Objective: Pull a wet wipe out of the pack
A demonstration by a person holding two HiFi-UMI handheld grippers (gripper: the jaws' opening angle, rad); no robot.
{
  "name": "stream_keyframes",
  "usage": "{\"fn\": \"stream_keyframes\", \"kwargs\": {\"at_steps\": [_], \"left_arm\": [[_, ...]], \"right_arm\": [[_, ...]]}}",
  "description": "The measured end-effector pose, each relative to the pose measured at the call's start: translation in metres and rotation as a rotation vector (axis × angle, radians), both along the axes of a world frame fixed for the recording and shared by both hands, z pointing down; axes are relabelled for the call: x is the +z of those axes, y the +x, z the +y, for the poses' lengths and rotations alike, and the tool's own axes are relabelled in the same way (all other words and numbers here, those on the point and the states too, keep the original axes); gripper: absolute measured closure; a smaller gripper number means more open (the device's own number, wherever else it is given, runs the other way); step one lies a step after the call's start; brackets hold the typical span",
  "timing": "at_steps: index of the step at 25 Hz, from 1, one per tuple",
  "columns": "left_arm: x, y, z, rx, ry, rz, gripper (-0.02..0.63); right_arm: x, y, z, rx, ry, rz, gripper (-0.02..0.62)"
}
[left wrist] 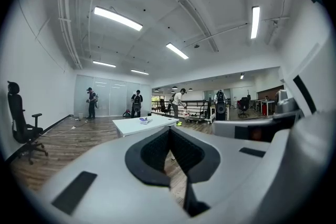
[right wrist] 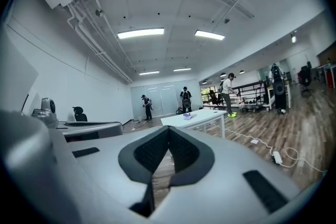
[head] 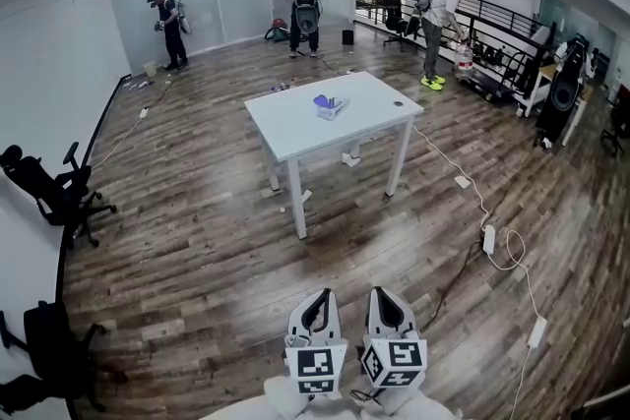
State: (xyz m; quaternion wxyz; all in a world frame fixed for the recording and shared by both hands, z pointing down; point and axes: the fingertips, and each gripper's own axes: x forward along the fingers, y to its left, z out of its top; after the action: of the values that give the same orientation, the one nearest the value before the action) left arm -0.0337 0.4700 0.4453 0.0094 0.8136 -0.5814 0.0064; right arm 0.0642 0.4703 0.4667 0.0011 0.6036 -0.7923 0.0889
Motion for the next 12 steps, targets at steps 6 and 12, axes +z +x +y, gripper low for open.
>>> {"fn": "stream_keyframes", "kwargs": {"at_steps": [6,12], "left_arm": [[0.003,-0.0014,-0.0016,-0.016,0.003,-0.012,0.606],[0.0032,-0.0008,-0.0057,-0.016,-0.002,-0.017,0.605]], "right_arm": [[0.0064,0.0021,0.0002,-0.003,-0.009,-0.01,0.586],[0.0084,0.0029,-0.0044,-0.002,-0.023,-0.012,0.586]]}}
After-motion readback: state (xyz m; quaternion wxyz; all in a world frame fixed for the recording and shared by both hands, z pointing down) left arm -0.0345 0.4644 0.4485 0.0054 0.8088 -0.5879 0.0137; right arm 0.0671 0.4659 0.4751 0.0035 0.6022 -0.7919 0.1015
